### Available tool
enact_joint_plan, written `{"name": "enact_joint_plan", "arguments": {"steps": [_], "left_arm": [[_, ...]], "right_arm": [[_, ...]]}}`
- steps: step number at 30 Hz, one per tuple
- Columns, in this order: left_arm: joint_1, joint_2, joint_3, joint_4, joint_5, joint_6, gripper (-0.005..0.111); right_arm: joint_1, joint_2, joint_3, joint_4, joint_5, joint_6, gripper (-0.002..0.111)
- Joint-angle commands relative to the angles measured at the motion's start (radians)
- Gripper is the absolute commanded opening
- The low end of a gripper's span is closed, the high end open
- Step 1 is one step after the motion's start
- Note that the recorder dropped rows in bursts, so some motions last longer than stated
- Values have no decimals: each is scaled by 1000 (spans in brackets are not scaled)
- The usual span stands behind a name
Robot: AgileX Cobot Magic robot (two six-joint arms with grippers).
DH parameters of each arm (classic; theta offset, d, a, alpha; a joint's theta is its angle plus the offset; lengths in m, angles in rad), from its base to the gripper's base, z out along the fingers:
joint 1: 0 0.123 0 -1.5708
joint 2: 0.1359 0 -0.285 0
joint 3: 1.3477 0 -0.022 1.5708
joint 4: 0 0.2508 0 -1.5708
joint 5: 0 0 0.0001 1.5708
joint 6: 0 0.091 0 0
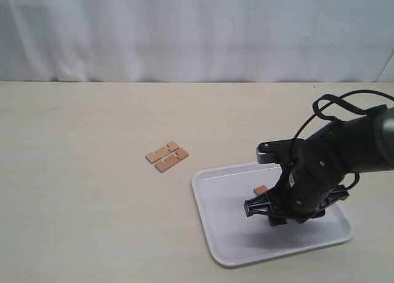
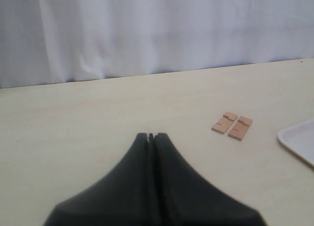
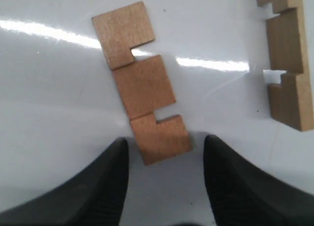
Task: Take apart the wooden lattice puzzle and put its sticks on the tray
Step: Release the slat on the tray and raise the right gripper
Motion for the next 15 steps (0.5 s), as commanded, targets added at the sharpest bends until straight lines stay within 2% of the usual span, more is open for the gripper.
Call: {"name": "enact_joint_plan", "arguments": {"steps": [1,12,15], "left_arm": [[-1,0,2,-1,-12,-3,0],[-1,0,2,-1,-12,-3,0],[-1,0,2,-1,-12,-3,0]], "right_arm": [[-4,0,0,-1,2,4,53],[-2,-147,-22,68,-5,4,53],[-2,-181,-34,100,-55,4,53]]}}
